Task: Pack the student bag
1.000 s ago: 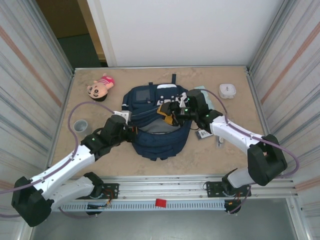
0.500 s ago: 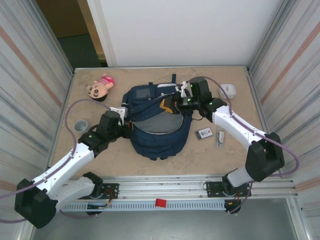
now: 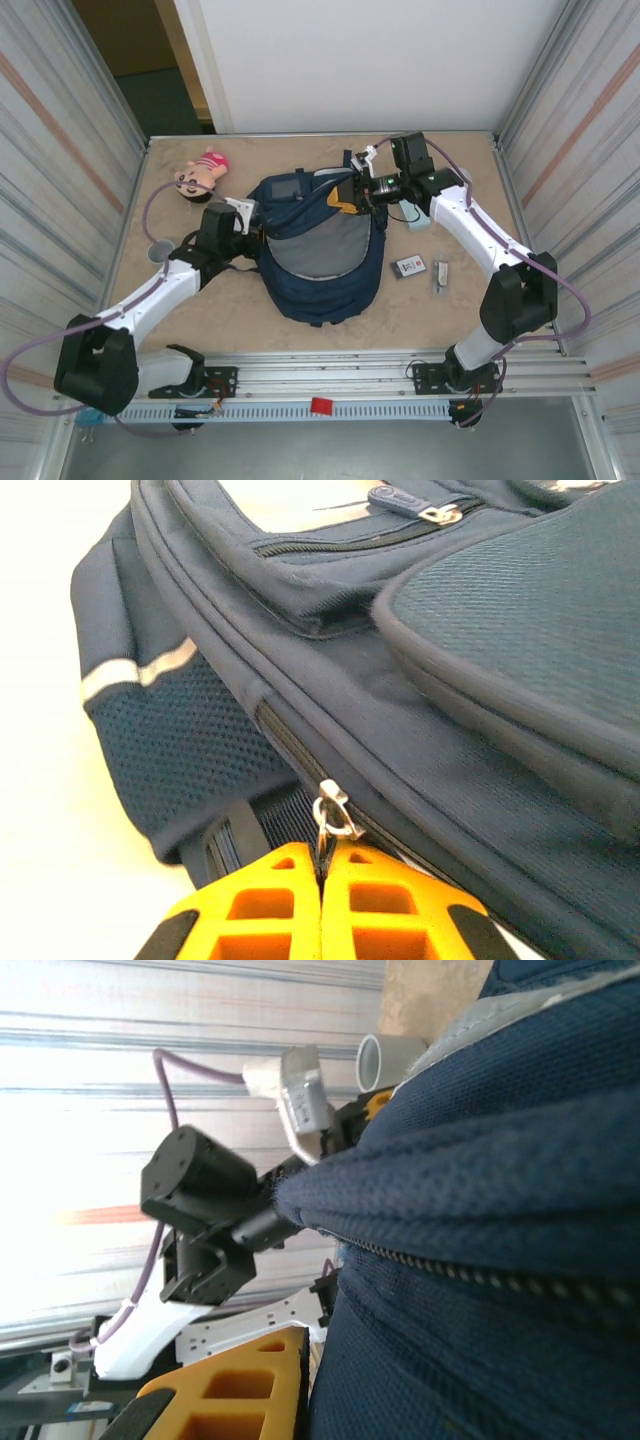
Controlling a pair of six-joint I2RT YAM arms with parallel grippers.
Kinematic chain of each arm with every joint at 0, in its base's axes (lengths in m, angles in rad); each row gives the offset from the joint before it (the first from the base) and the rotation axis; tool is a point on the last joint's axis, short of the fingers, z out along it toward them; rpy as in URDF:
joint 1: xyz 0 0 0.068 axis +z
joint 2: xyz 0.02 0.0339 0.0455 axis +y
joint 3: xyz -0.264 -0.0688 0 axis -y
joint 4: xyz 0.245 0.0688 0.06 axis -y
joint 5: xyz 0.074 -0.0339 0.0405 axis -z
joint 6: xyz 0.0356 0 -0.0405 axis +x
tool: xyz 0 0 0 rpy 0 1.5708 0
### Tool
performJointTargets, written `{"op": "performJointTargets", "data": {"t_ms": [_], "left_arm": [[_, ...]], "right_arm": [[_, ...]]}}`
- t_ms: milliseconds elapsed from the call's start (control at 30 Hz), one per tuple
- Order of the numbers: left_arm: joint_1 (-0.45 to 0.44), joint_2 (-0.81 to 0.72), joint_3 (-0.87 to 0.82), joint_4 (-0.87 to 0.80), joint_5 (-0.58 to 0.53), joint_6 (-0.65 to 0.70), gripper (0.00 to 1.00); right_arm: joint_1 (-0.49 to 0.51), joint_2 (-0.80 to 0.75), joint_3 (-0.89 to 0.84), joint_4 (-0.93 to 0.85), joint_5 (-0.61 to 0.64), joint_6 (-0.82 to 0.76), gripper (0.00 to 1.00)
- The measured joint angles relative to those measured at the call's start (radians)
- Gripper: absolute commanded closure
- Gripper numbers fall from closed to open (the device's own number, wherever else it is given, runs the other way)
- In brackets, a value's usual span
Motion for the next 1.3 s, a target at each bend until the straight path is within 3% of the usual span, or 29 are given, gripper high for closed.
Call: {"op": "performJointTargets", "data": {"t_ms": [200, 300, 433, 567, 700, 900, 1100, 1300], "left_arm": [[0.044, 0.109, 0.032, 0.063, 0.005, 0.046, 0.90], [0.057, 0.146, 0.062, 0.081, 0.006, 0.043, 0.78], [0.077, 0.125, 0.088, 0.039, 0.000, -0.016, 0.49], [0.080, -0.002, 0.091, -0.040, -0.003, -0.124, 0.38], [0.078, -0.158, 0.095, -0.135, 0.001, -0.230, 0.36], [0.062, -0.251, 0.060, -0.200, 0.015, -0.355, 0.35], [-0.019, -0.241, 0.020, -0.215, 0.034, -0.424, 0.35], [-0.111, -0.144, 0.020, -0.115, 0.032, -0.462, 0.35]], "right_arm": [[-0.006, 0.003, 0.006, -0.009, -0.024, -0.010, 1.00], [-0.006, 0.008, 0.007, 0.000, -0.003, -0.007, 1.00], [-0.002, -0.001, -0.033, 0.090, 0.057, 0.048, 0.99], [0.031, -0.019, -0.151, 0.248, 0.148, 0.153, 0.99], [0.096, -0.013, -0.198, 0.349, 0.262, 0.225, 0.99], [0.142, 0.051, -0.201, 0.511, 0.371, 0.302, 0.98], [0.187, 0.085, -0.225, 0.529, 0.467, 0.306, 0.91], [0.192, 0.059, -0.277, 0.455, 0.513, 0.286, 0.89]]}}
